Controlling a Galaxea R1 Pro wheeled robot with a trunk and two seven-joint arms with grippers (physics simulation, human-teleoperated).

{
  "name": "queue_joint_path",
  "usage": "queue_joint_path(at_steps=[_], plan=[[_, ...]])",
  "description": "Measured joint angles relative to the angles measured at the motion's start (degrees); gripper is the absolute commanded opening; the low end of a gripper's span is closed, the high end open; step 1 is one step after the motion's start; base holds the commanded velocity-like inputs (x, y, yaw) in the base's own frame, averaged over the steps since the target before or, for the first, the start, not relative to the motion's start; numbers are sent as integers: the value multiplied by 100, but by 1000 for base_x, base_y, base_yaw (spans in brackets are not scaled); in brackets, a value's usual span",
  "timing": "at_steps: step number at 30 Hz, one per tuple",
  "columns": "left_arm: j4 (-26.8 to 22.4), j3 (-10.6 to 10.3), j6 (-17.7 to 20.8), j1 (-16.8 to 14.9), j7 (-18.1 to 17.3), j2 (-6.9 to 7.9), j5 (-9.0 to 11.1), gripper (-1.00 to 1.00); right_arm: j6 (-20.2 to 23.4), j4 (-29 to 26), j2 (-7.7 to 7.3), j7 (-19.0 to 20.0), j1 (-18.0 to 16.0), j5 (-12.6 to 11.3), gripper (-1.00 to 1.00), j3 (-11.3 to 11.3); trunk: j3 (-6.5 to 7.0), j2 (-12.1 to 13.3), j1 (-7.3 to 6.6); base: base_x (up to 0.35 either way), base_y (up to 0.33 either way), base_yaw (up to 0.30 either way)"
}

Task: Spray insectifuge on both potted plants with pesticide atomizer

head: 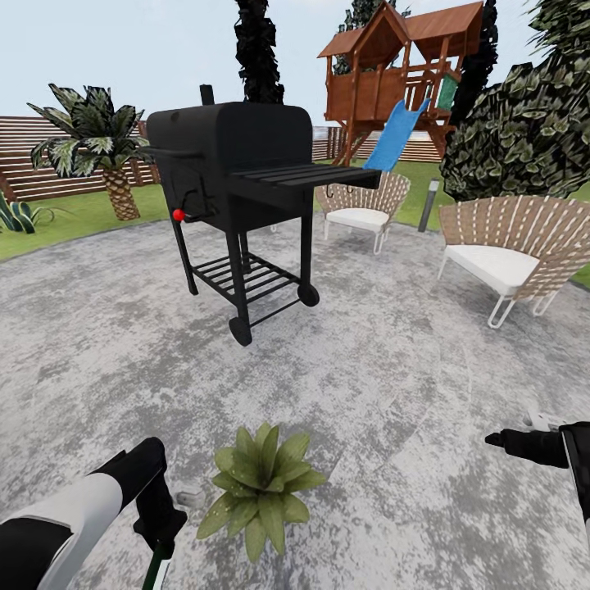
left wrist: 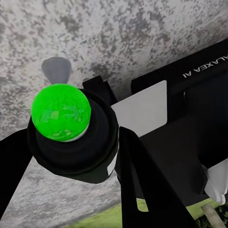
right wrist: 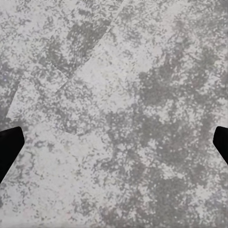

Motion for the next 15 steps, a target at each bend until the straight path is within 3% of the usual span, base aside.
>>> queue_joint_path(at_steps=[6,15], plan=[[-25,3,0,0,7,-2,4,-100,0,0,1,3,-1,1,100,0,-89,-199,109,0,0,0],[-359,13,20,0,-4,0,32,-100,0,0,-1,3,1,0,100,-8,-90,-201,110,0,0,0]])
